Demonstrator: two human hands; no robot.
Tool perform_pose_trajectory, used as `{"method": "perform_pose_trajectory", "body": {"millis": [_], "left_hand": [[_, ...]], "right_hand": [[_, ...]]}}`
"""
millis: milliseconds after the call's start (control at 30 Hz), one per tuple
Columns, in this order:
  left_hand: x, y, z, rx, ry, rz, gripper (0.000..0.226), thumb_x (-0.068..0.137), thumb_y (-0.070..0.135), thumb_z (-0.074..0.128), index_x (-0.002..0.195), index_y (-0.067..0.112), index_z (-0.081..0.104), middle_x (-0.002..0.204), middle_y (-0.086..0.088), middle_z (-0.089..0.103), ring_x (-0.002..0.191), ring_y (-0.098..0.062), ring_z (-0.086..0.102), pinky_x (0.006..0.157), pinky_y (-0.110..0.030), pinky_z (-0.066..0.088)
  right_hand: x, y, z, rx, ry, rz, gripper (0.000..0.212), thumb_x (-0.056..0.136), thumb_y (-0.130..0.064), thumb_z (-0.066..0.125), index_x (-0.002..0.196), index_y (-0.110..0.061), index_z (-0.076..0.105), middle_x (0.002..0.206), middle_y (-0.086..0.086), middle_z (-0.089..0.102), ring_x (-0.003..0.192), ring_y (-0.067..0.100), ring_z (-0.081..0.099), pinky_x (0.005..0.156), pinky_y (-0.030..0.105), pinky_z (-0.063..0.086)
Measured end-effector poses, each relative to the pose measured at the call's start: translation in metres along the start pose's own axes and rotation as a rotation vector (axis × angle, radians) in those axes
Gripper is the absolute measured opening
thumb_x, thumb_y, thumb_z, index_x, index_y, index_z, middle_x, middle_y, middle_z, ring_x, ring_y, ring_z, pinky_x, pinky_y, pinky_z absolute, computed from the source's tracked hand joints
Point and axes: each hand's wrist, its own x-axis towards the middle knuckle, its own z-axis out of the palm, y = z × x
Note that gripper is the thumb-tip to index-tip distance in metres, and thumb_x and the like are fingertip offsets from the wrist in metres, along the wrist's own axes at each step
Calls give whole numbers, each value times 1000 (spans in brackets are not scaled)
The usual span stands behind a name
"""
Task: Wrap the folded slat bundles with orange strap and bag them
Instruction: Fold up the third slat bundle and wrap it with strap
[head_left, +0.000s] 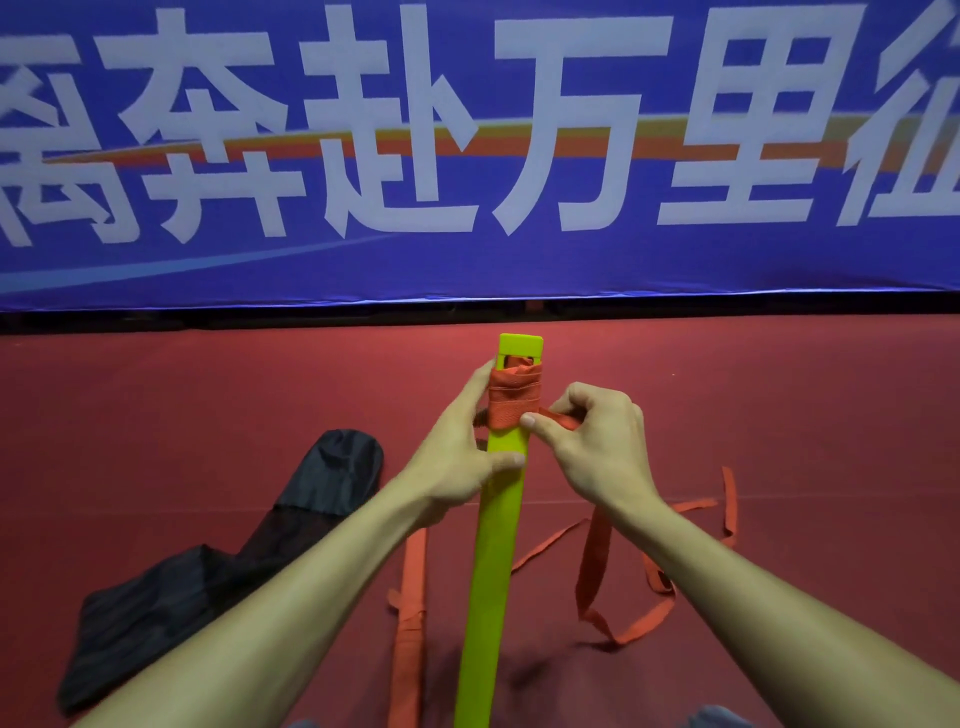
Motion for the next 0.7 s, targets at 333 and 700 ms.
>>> {"method": "perform_pose_trajectory", "body": {"millis": [333, 700], "left_hand": [[-8, -2, -17, -191, -264, -74, 103, 85, -18, 64, 135, 67, 36, 117, -17, 68, 99, -34, 73, 77, -42, 60], [-5, 2, -2, 38, 79, -31, 103, 84, -3, 75, 141, 67, 27, 97, -10, 61, 64, -13, 65, 66, -33, 58]], "right_hand": [[4, 10, -11, 15, 9, 43, 39, 68, -37, 87, 53, -19, 55, 48, -8, 50, 49, 8, 43, 49, 28, 33], [-2, 0, -8, 45, -50, -18, 47, 70, -32, 85, 50, -20, 45, 44, -9, 40, 44, 6, 33, 45, 20, 28]]}}
